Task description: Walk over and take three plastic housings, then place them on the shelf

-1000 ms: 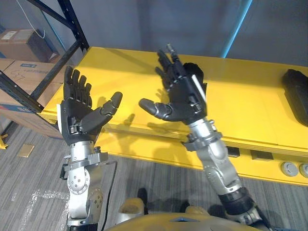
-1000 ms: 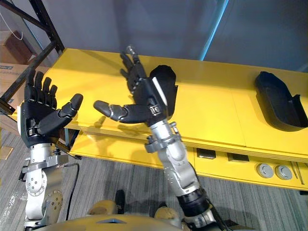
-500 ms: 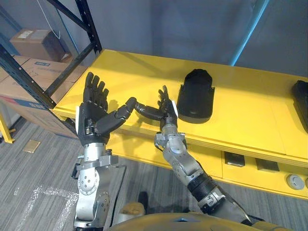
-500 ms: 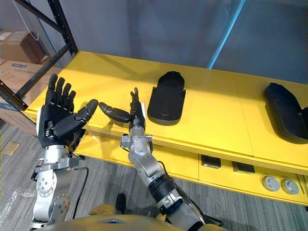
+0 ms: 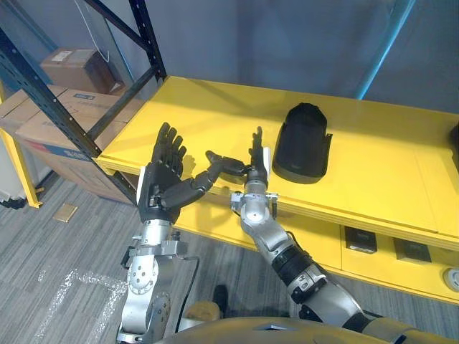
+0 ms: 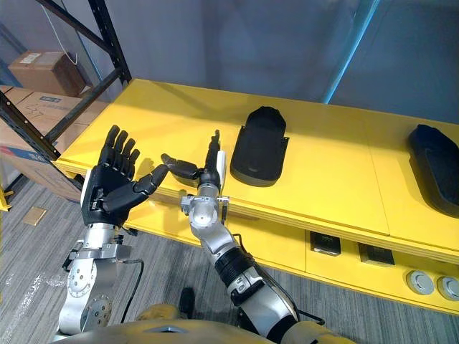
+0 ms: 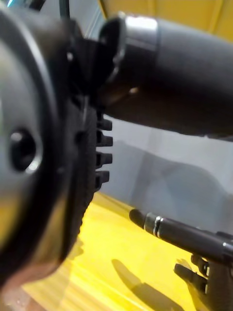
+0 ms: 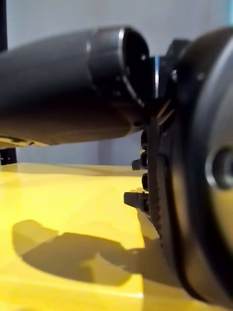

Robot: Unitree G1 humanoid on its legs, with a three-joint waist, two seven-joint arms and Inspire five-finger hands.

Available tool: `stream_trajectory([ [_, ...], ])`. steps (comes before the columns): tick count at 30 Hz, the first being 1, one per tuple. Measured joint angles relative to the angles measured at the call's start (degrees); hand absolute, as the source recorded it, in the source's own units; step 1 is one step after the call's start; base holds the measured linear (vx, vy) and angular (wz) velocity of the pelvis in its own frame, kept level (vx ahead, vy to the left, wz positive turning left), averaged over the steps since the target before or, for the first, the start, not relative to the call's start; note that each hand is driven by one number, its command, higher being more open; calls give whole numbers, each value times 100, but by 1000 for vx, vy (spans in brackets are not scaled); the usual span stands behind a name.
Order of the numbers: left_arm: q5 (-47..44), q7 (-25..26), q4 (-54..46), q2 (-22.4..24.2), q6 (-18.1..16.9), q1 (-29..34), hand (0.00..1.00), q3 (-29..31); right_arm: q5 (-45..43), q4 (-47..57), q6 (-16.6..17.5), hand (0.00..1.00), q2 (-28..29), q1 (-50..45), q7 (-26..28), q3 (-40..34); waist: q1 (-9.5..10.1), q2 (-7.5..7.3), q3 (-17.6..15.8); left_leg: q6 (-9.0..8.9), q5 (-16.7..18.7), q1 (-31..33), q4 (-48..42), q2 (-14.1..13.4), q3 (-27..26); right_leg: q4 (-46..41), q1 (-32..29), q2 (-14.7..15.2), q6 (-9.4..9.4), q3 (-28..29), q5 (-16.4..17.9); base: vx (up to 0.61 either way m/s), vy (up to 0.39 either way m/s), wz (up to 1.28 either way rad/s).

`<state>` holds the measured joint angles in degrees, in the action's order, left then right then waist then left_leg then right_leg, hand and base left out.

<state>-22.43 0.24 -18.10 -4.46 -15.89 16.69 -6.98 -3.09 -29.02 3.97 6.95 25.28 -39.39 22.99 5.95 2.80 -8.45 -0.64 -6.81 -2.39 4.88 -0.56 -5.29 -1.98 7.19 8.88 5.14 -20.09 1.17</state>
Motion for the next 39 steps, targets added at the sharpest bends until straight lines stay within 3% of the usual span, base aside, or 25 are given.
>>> stream_trajectory([
  [8, -251, -264, 294, -12, 216, 175, 100, -222, 51, -328, 185, 100, -143, 76, 88, -574, -6, 34, 20, -7, -7, -20, 0, -5, -85, 2, -10, 5, 7, 66, -37, -9, 5, -4],
  [13, -277, -367, 667, -279, 367, 178, 100, -581, 36, -531, 236, 100, -389, 272, 318, -1196, 21, 83, 17, -17, -15, -12, -1, -12, -99, 29, -12, -7, 20, 134, -87, -1, 1, -1],
  [23, -454, -740, 695, -474, 491, 148, 100, -796, -245, -668, 553, 100, -1100, 346, 1754, -1572, -8, 166, 10, -31, -21, -12, -4, -58, -102, 34, -14, -53, 1, 154, -108, 0, 1, -1],
  [33, -449, -864, 694, -521, 634, 108, 100, -787, -662, -951, 682, 100, -1565, 1249, 2995, -1548, 39, 282, -56, -74, -51, -12, -4, -120, -53, 29, 16, -116, -14, 102, -105, 3, -7, 1],
  [39, -445, -908, 694, -533, 634, 77, 100, -780, -613, -1486, 560, 100, -1685, 1694, 2953, -1559, 79, 274, -73, -77, -58, -16, -4, -117, -27, 29, 42, -116, -20, 58, -101, 6, -1, 3],
])
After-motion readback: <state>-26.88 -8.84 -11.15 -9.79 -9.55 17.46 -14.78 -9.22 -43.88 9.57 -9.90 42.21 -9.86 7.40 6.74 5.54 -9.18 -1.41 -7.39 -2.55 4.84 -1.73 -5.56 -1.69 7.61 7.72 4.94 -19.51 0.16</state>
